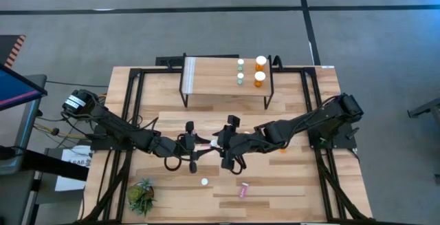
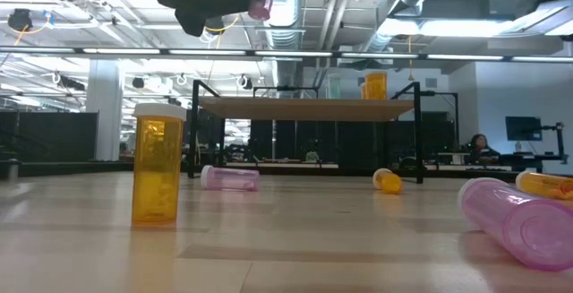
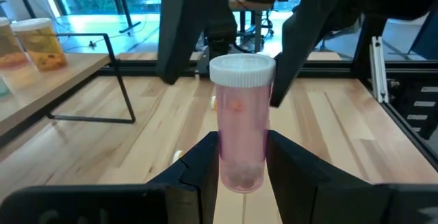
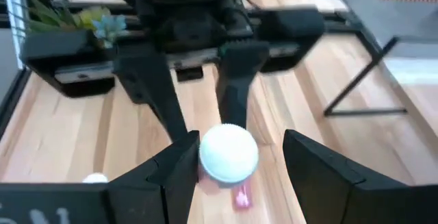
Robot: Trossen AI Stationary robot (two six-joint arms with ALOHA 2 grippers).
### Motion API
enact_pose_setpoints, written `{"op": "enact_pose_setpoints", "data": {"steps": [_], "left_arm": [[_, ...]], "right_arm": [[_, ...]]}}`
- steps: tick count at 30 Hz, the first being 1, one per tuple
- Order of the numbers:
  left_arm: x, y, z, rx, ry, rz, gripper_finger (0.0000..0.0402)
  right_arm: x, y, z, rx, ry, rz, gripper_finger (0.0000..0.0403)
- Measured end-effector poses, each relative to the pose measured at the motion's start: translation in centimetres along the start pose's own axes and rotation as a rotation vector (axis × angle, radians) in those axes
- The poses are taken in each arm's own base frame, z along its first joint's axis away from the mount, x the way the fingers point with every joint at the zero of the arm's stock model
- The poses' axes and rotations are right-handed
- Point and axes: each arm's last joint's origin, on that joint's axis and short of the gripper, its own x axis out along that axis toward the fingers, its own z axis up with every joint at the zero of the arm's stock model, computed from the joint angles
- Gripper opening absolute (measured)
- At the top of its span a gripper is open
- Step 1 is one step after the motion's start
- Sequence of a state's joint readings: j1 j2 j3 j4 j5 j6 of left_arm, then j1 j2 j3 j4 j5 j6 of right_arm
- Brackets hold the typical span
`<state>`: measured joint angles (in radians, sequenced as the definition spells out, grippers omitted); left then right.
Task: Pick and place medicine bottles onto shelf by color
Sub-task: Put the bottom right pink pill bottle on the shelf
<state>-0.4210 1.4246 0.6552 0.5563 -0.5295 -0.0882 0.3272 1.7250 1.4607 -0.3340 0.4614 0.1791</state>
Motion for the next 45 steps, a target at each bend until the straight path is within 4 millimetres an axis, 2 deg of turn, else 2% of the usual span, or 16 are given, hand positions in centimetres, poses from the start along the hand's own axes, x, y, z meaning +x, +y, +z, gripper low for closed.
{"op": "enact_pose_setpoints", "data": {"steps": [9,19,32,45], "left_arm": [[0.0,0.0,0.0,0.001,0.001,-0.006,0.0099],[0.0,-0.1,-0.1,0.005,0.01,-0.027,0.0099],[0.0,0.0,-0.5,0.021,0.047,-0.022,0.01],[0.0,0.0,-0.5,0.015,0.049,-0.015,0.01]], "right_arm": [[-0.1,-0.5,0.3,0.062,0.03,0.124,0.0235],[-0.1,-0.6,0.0,0.059,0.057,0.126,0.0231],[0.2,-1.2,-0.1,0.075,0.078,0.132,0.0163],[0.2,-1.2,-0.2,0.069,0.092,0.128,0.0136]]}}
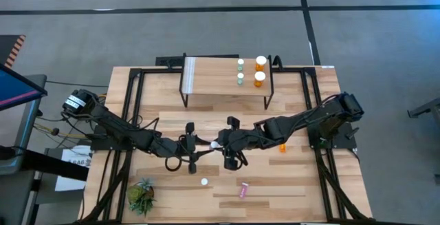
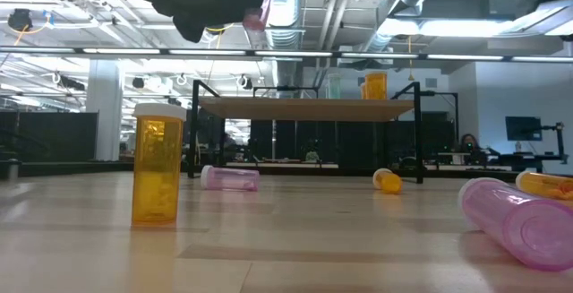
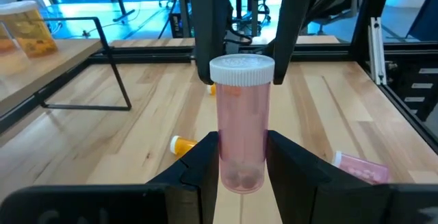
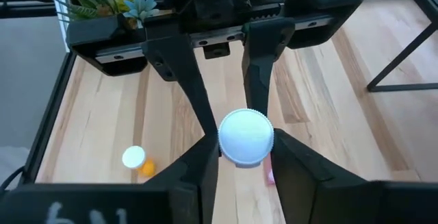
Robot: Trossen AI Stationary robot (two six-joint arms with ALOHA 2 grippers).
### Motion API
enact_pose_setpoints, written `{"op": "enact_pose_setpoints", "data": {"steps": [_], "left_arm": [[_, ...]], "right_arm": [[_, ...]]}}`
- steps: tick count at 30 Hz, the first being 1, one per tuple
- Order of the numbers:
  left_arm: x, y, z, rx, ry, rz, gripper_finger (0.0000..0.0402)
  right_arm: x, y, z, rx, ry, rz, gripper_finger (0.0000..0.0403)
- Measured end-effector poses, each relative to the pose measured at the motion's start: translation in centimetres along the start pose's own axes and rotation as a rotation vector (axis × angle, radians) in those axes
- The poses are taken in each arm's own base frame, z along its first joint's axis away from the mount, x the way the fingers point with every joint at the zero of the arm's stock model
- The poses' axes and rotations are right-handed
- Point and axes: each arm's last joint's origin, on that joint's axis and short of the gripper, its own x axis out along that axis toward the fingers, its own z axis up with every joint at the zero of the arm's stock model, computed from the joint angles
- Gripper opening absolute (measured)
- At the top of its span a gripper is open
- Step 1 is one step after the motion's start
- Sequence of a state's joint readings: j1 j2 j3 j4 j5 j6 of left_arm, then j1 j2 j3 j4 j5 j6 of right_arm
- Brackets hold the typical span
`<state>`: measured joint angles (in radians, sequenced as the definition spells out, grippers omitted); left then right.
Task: Pick and place medicine bottles onto shelf by color
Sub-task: Put the bottom right pink pill bottle on the shelf
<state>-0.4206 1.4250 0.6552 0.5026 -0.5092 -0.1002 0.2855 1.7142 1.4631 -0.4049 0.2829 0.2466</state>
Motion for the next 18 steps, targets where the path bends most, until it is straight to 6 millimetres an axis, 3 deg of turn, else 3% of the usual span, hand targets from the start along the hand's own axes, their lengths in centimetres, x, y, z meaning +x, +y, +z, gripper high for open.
{"op": "enact_pose_setpoints", "data": {"steps": [6,18], "left_arm": [[0.01,0.03,0.0,-0.002,-0.002,0.012,0.0111],[-0.12,0.28,-0.46,0.03,0.045,0.07,0.0198]], "right_arm": [[0.0,-0.02,-0.02,-0.001,0.002,-0.002,0.0135],[0.08,-0.13,-0.28,-0.008,0.026,-0.012,0.0134]]}}
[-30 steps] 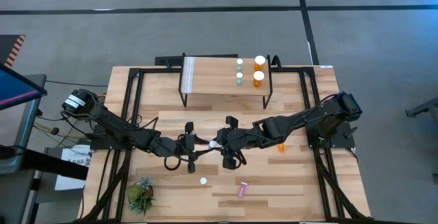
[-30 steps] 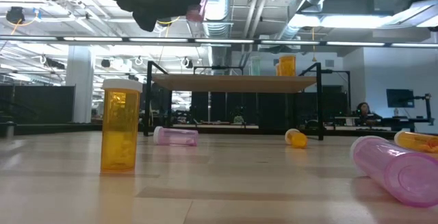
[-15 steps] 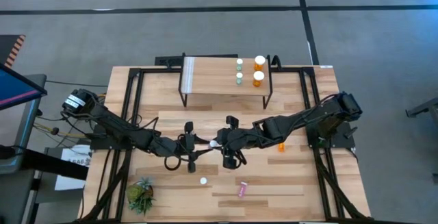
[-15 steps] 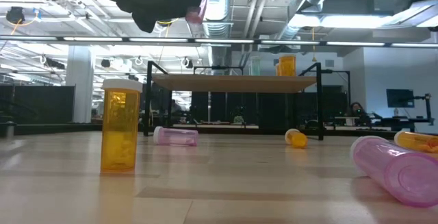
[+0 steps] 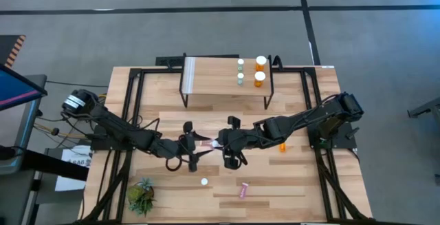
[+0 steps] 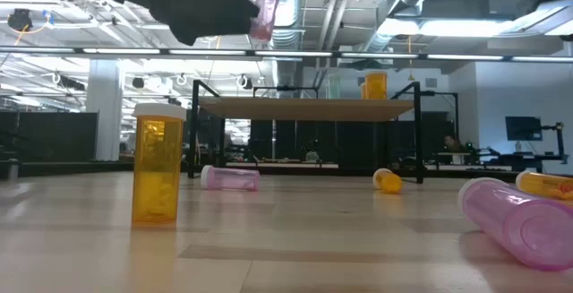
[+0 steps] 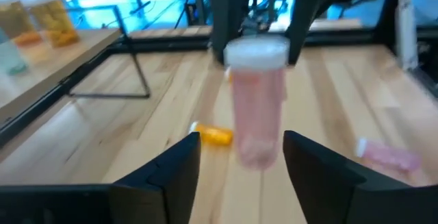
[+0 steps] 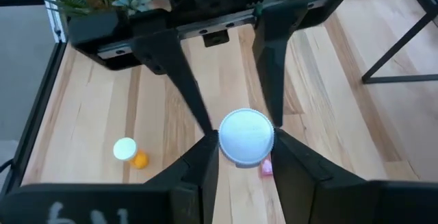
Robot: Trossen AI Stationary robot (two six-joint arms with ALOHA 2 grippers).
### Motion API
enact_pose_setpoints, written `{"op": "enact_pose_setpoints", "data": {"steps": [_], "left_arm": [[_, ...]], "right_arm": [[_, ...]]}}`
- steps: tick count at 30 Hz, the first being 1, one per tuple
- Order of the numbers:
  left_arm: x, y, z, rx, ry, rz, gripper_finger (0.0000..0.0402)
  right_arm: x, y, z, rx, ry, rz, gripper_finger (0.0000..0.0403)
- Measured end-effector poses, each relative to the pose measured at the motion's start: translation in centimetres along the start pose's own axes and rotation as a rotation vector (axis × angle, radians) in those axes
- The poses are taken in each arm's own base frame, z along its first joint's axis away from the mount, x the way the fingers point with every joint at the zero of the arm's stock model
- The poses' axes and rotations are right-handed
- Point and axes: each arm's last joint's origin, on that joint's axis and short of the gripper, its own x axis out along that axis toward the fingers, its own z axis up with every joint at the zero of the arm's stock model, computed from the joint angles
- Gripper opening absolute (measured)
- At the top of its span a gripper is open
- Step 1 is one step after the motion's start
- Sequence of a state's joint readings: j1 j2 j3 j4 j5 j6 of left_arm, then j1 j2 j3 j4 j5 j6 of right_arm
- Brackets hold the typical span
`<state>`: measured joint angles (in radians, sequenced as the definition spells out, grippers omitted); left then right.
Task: Pick and place medicine bottles onto shelf by color
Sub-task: Put the bottom right pink pill bottle on the shelf
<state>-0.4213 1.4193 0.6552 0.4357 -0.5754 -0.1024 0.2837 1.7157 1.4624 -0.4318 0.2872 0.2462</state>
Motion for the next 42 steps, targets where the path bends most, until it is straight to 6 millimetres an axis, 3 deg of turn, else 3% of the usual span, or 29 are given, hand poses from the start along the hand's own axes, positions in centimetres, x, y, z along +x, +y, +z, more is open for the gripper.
{"op": "enact_pose_setpoints", "data": {"steps": [7,12,18,24,34,42], "left_arm": [[-1.6,1.2,0.2,-0.01,0.077,0.104,0.0222],[-2.6,1.5,0.3,-0.027,0.105,0.128,0.0224],[-2.7,1.3,0.2,-0.036,0.108,0.123,0.0224],[-2.7,1.4,0.2,-0.015,0.114,0.123,0.0224],[-1.8,2.9,0.2,0.011,0.129,0.172,0.0224],[-1.1,4.5,0.3,0.046,0.151,0.209,0.0224]], "right_arm": [[0.3,-1.5,0.3,0.019,0.018,-0.038,0.0134],[-0.5,-4.3,2.3,0.06,0.032,-0.1,0.0134],[-2.4,-8.7,5.4,0.107,0.026,-0.192,0.0134],[-3.4,-14.1,6.7,0.126,0.019,-0.301,0.0134],[-4.1,-23.1,6.1,0.242,0.024,-0.404,0.0134],[-5.6,-28.3,5.4,0.305,-0.008,-0.418,0.0134]]}}
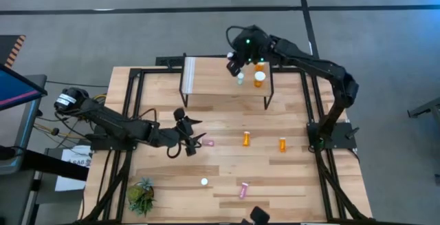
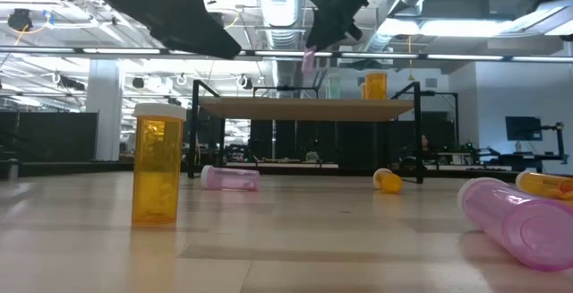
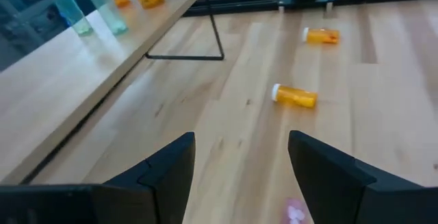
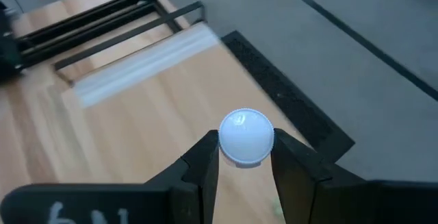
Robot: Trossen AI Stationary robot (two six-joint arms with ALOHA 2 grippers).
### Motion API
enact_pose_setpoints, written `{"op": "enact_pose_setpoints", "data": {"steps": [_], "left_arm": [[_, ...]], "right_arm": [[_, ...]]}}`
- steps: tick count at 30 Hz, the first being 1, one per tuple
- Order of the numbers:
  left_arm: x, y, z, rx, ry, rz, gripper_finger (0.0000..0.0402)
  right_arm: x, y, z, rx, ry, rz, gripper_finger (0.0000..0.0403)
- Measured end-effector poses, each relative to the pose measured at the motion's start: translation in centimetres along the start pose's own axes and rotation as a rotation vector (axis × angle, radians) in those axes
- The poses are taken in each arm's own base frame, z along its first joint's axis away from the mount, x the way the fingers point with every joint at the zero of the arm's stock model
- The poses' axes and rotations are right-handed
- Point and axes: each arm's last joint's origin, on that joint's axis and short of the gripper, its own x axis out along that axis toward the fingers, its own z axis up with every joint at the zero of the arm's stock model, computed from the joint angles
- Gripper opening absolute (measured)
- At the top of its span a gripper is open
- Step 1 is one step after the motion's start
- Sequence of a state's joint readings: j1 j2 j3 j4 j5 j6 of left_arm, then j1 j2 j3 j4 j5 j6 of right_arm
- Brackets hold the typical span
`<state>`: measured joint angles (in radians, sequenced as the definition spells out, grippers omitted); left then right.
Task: Pick and place medicine bottles onto shelf by color
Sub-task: Put the bottom right pink pill bottle on the shelf
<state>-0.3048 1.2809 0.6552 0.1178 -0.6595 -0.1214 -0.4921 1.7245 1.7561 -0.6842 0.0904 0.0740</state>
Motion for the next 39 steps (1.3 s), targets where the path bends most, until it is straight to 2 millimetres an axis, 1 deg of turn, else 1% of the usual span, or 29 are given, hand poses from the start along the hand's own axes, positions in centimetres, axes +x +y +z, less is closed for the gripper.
{"op": "enact_pose_setpoints", "data": {"steps": [3,6,8,12,17,28,31,35,39], "left_arm": [[0.5,0.7,0.1,0.004,-0.001,0.03,0.0224],[1.1,1.6,0.2,-0.006,0.006,0.048,0.0224],[1.4,2.1,0.2,-0.016,0.013,0.046,0.0224],[1.8,2.7,0.2,-0.036,0.026,0.02,0.0224],[1.8,2.7,0.1,-0.042,0.034,0.009,0.0224],[1.8,2.7,0.1,-0.043,0.034,0.009,0.0224],[1.8,2.7,0.1,-0.04,0.034,0.009,0.0224],[1.8,2.7,0.1,-0.039,0.034,0.009,0.0224],[1.8,2.7,0.1,-0.038,0.039,0.009,0.0224]], "right_arm": [[0.1,-0.9,0.1,0.005,-0.006,-0.002,0.0134],[0.3,-1.1,0.1,-0.013,-0.014,-0.002,0.0134],[1.0,-0.7,0.0,-0.04,-0.01,0.011,0.0134],[3.0,-0.7,-0.6,-0.07,0.029,0.03,0.0134],[4.4,-1.6,-1.2,-0.063,0.069,0.025,0.0134],[4.5,-2.5,-1.2,-0.039,0.081,0.012,0.0134],[4.5,-2.5,-1.4,-0.04,0.095,0.028,0.0134],[5.3,-1.9,-1.9,-0.056,0.127,0.043,0.0134],[5.5,-1.6,-1.7,-0.073,0.108,0.054,0.0134]]}}
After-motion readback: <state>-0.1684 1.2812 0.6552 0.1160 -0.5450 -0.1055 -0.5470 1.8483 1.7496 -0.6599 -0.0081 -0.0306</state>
